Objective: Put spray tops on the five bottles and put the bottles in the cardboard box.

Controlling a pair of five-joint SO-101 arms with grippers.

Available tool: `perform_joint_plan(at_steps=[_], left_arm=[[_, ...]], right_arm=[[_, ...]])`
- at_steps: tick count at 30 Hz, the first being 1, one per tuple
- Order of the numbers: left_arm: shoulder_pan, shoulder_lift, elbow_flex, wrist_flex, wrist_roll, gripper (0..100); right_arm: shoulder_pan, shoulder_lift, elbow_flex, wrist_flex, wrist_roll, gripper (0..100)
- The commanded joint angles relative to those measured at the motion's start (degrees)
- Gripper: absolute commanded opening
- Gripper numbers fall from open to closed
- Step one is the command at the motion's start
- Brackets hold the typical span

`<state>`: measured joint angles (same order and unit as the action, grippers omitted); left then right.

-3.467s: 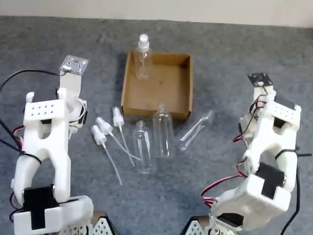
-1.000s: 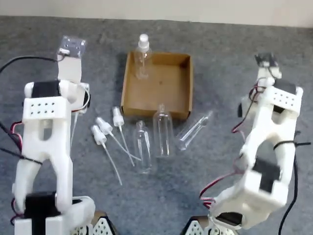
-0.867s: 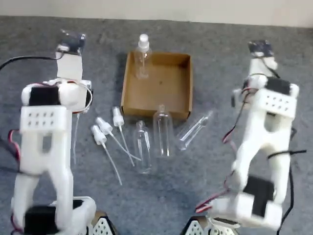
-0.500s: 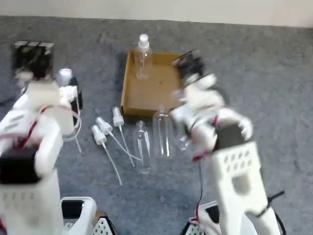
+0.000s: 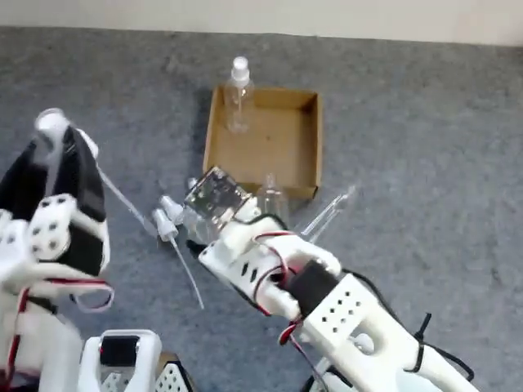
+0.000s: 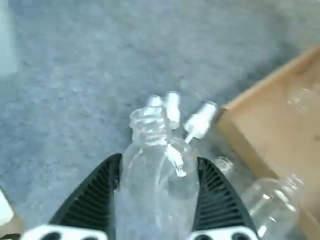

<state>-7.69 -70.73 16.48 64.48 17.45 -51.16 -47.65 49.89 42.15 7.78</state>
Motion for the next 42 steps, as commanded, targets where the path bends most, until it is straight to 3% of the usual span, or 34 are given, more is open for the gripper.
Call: perform_joint_plan(at_steps=[1, 12, 17, 22, 27, 34, 39, 42], left_arm=[[2.0, 0.0, 4.4, -3.3, 1.0, 0], [2.2, 0.3, 19.2, -15.8, 0.4, 0], [-6.5, 1.2, 24.3, -18.8, -0.4, 0], [-7.6, 6.3, 25.5, -19.6, -7.9, 0], [-9.8, 13.5, 25.5, -19.1, -13.5, 1], [-8.5, 34.6, 24.1, -14.7, -14.0, 9], [-5.8, 51.8, 16.7, -13.3, -13.5, 9], [-4.7, 61.5, 9.0, -7.9, -9.0, 10]], right_arm=[[-1.5, -1.9, 0.3, -2.9, -0.9, 0.3], [-1.3, -1.9, 0.8, -2.7, -0.9, 0.3], [3.0, -1.9, 0.3, 4.7, -0.7, 0.3], [10.5, -1.8, -3.6, 12.6, -0.5, 0.3], [25.1, -1.4, -8.6, 21.6, -0.2, 0.3], [45.7, -1.3, -9.4, 24.8, 10.4, 0.3], [48.7, -1.3, -6.0, 26.4, 15.3, 0.3], [48.7, -1.3, -4.3, 26.2, 15.8, 0.3]])
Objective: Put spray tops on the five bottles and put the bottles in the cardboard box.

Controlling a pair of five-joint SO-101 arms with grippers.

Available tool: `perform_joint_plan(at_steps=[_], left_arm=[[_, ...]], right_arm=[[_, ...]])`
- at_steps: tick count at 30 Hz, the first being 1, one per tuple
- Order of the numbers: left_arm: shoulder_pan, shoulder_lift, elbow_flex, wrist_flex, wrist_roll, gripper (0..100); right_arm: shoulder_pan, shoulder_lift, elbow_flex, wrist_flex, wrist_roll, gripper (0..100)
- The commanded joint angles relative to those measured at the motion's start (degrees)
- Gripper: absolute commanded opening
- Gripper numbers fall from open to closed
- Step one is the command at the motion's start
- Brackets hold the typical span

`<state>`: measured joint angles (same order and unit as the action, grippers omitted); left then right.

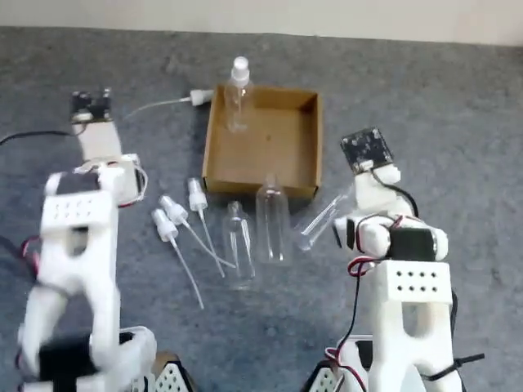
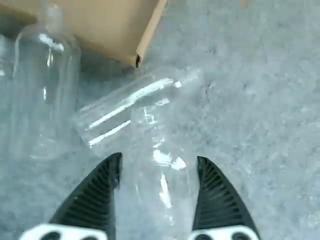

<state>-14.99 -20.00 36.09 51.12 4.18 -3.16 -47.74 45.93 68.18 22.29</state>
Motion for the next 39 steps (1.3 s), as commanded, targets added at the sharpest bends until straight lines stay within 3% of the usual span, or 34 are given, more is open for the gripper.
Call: perform_joint_plan(at_steps=[1, 8, 23, 33, 39], left_arm=[[2.9, 13.7, -13.1, 7.5, 5.5, 10], [3.7, 27.5, -20.5, 13.5, 12.5, 15], [5.1, 28.9, -16.5, 15.2, 12.6, 15], [9.5, 28.9, -10.7, 14.8, 12.3, 7], [8.0, 28.1, -10.7, 14.7, 5.6, 0]], right_arm=[[0.7, -1.2, -0.1, 0.2, 1.3, 0.3], [0.6, -1.2, 0.3, 0.2, 1.4, 0.3], [0.6, -1.3, 0.3, 0.4, 1.2, 0.3], [0.6, -1.3, 0.3, 0.4, 1.2, 0.3], [0.6, -1.5, 0.3, 0.6, 1.2, 0.3]])
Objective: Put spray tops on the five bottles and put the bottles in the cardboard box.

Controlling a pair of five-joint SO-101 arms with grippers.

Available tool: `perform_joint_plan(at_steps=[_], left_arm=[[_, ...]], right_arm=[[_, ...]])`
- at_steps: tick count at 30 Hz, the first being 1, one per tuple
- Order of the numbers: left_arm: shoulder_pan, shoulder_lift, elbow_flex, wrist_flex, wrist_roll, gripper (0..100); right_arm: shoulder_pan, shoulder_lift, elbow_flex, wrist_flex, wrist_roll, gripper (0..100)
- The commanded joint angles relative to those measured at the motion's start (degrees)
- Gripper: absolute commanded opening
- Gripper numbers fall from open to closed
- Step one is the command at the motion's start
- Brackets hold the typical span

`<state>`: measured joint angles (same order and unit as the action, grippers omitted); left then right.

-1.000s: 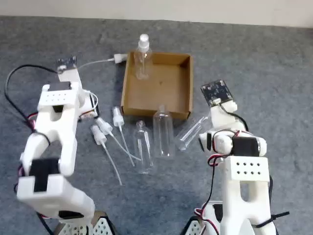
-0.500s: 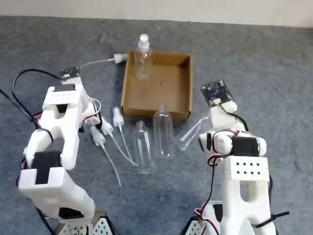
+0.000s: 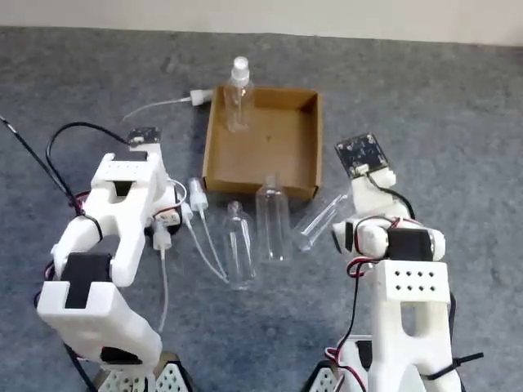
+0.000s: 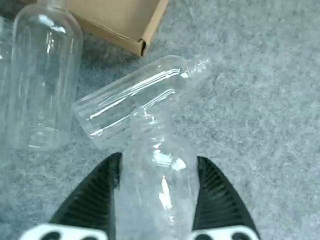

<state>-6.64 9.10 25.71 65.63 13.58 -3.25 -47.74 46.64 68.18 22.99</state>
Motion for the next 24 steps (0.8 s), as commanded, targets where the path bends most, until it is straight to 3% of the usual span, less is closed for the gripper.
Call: perform_joint_plan(at_steps=[1, 8, 16, 22, 24], left_arm=[[-1.0, -1.5, -1.3, 0.5, -4.4, 0], [-6.7, -12.8, -8.7, 3.7, -7.7, 0], [-7.4, -39.6, -13.8, 7.8, -7.3, 0], [-7.3, -59.7, -13.4, 7.6, -3.7, 0], [-7.3, -63.8, -13.3, 7.5, -1.3, 0]], right_arm=[[0.7, -1.6, -0.4, 0.6, 0.5, 0.3], [-3.3, -1.5, -0.7, 0.7, 0.4, 0.3], [-23.0, -1.7, -0.9, -3.9, 0.1, 0.3], [-38.0, -1.3, -0.6, -17.3, -11.2, 0.3], [-40.7, -1.5, -0.5, -20.9, -11.6, 0.3]])
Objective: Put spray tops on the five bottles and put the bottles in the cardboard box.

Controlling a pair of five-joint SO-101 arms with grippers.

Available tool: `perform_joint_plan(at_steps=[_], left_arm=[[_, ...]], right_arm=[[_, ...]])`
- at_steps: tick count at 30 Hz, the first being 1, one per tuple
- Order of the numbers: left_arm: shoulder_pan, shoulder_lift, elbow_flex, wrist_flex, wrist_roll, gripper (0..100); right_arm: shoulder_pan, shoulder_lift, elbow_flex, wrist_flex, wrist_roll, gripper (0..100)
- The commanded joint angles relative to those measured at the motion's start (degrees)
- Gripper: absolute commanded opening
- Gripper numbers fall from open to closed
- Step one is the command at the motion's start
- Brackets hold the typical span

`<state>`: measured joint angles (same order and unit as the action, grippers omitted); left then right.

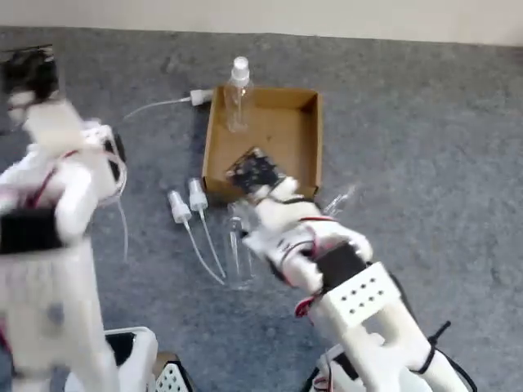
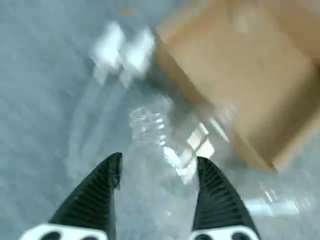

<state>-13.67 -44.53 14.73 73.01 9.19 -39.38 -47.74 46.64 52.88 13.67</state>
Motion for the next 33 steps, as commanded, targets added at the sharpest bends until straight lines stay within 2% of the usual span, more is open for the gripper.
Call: perform_joint_plan(at_steps=[1, 7, 11, 17, 27, 33], left_arm=[[-0.4, -11.6, -2.3, 0.1, 4.5, 0], [-0.1, -18.0, -1.4, -3.4, 13.7, 0], [4.8, -21.1, 4.0, -9.1, 17.0, 0], [6.8, -24.9, 13.1, -17.3, 19.3, 0], [12.9, -26.0, 14.7, -17.8, 19.2, 0], [13.4, -26.0, 14.7, -14.0, 18.9, 0]], right_arm=[[-5.5, -1.7, -0.1, -6.4, -2.2, 0.3], [-7.4, -2.9, 5.4, -6.2, -0.8, 0.4], [-13.1, -6.9, 8.8, -14.7, -4.9, 0.4], [-13.6, -14.8, 17.3, -23.0, -7.2, 0.4], [-13.1, -16.8, 19.2, -23.2, -7.2, 0.4], [-13.1, -16.8, 19.5, -23.2, -7.3, 0.4]])
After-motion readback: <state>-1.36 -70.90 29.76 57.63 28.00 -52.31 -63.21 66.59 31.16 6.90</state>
